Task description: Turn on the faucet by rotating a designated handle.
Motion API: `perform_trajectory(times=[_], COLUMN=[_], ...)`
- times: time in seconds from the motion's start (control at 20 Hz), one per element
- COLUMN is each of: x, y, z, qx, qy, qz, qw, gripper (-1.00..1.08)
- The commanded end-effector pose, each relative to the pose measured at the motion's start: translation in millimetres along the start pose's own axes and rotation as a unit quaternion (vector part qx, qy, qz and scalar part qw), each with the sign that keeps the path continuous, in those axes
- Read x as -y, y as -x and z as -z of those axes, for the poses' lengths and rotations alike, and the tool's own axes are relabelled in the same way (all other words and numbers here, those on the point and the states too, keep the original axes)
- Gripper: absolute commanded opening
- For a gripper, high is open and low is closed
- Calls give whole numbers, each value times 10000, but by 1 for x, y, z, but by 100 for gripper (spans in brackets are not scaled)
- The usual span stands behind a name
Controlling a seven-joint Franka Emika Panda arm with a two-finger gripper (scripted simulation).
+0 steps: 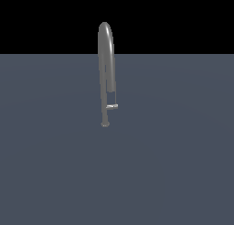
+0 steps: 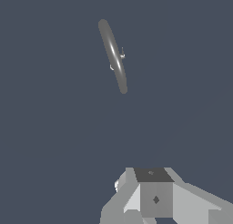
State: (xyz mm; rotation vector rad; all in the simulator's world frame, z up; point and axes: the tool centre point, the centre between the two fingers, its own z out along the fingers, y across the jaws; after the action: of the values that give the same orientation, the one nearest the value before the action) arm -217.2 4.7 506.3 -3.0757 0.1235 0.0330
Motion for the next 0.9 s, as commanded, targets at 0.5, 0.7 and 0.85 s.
perform_trajectory(times=[0.5,0.7,0.85], x=[5,5,5], y=[-66,-88,-104], z=[-23,-33,-42], qx=[904,1217,1454], qy=[-626,-844,-1010], qz=[-691,-929,-1108], qw=[9915,9846,9780], gripper=[-100,-100,-100])
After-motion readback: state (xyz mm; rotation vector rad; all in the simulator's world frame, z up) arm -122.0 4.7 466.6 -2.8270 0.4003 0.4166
